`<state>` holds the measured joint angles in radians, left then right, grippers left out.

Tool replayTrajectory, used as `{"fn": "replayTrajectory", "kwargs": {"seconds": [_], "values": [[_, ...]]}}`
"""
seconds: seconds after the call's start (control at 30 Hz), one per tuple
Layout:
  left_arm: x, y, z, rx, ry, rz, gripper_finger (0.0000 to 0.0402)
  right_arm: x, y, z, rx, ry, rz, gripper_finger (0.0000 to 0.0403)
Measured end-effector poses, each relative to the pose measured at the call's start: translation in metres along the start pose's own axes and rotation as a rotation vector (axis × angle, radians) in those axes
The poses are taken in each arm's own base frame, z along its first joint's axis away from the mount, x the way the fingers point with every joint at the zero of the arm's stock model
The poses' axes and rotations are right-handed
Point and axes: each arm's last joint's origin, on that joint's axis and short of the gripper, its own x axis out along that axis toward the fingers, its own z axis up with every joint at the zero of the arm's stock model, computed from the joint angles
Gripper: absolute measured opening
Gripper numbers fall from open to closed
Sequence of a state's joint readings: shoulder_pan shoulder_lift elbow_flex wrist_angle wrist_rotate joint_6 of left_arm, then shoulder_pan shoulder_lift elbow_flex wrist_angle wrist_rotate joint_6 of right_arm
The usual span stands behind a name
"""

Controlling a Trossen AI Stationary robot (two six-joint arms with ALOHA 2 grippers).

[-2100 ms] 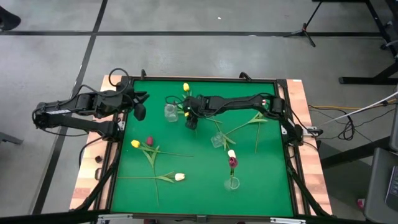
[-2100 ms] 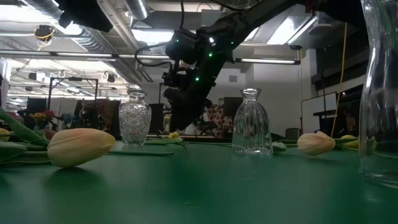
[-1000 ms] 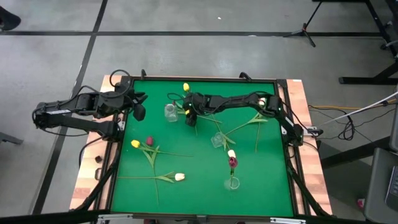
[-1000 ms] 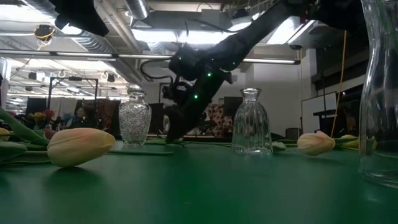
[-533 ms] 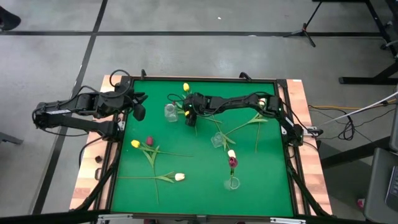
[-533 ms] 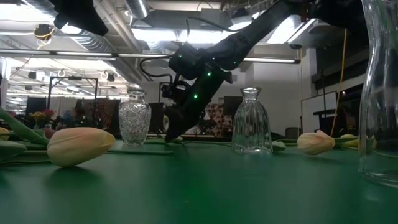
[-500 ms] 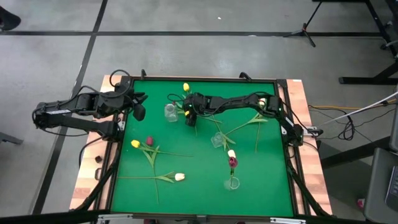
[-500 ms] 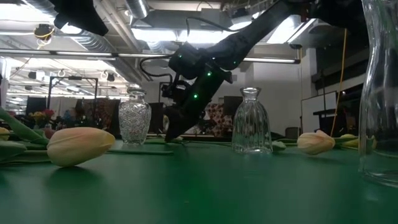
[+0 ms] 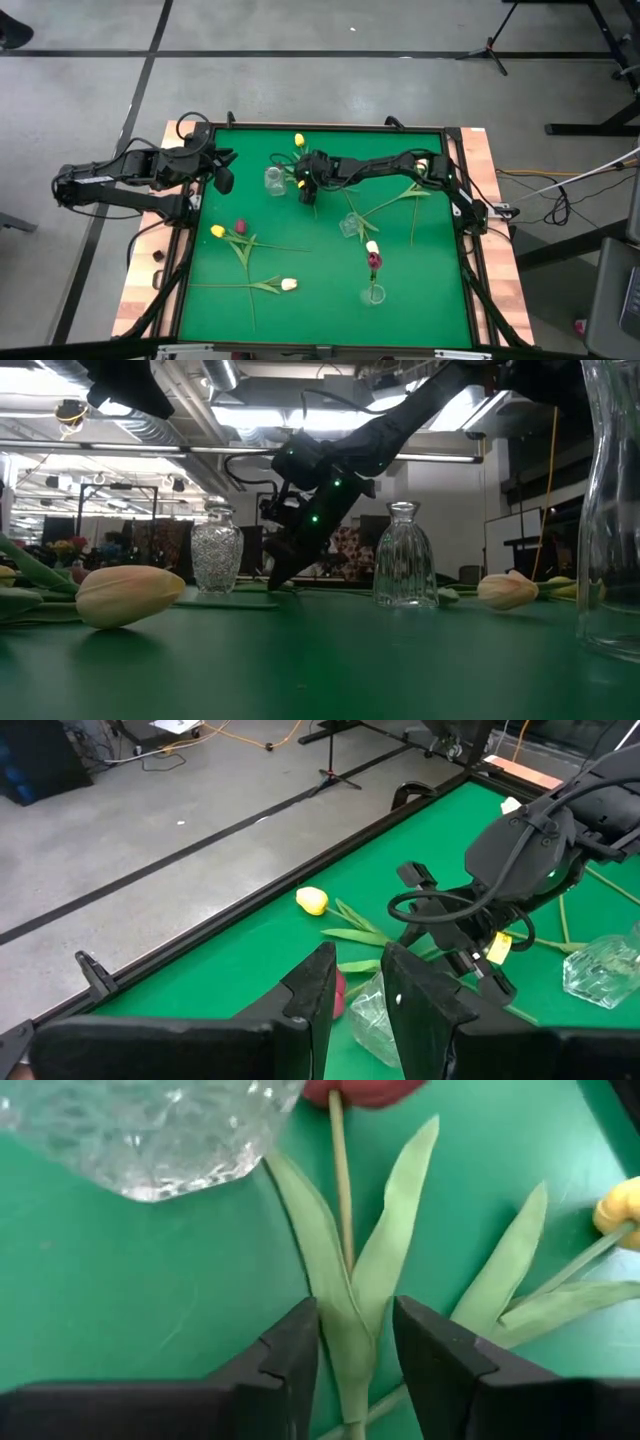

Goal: Sort flowers into vase by color
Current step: Put the top red tulip into the bottom right transparent vase

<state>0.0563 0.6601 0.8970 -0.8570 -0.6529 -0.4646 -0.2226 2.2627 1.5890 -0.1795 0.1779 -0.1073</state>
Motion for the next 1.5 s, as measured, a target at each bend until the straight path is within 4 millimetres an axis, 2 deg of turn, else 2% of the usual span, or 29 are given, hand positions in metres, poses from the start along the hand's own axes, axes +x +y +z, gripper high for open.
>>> {"fn": "replayTrajectory", "kwargs": {"seconds": [0.17, 0.33, 0.5, 0.6, 0.7, 0.97, 1.2, 1.5], "values": [[0.0, 0.0, 0.0, 0.001, 0.0, 0.0, 0.0084, 0.0, 0.0, -0.001, -0.002, 0.011, 0.014, 0.0098], [0.0, 0.0, 0.0, -0.001, 0.001, 0.0, 0.0084, 0.004, 0.0, -0.008, 0.053, 0.039, 0.08, 0.0016], [0.0, 0.0, 0.0, -0.002, 0.001, 0.0, 0.0084, 0.004, 0.0, -0.008, 0.083, 0.032, 0.065, 0.0024], [0.0, 0.0, 0.0, -0.002, 0.003, -0.001, 0.0084, 0.001, 0.0, -0.005, 0.108, 0.011, 0.066, 0.0009], [0.0, 0.0, 0.0, -0.001, 0.008, -0.007, 0.0084, -0.004, -0.002, -0.001, 0.132, -0.008, 0.068, 0.0012], [0.0, 0.0, 0.0, -0.002, 0.008, -0.008, 0.0084, -0.034, -0.011, 0.023, 0.22, -0.114, 0.027, 0.0008], [0.0, 0.0, 0.0, -0.002, 0.007, -0.008, 0.0084, -0.063, -0.027, 0.044, 0.293, -0.243, 0.006, 0.0006], [0.0, 0.0, 0.0, -0.003, 0.007, -0.008, 0.0084, -0.121, -0.046, 0.075, 0.318, -0.458, -0.008, 0.0003]]}}
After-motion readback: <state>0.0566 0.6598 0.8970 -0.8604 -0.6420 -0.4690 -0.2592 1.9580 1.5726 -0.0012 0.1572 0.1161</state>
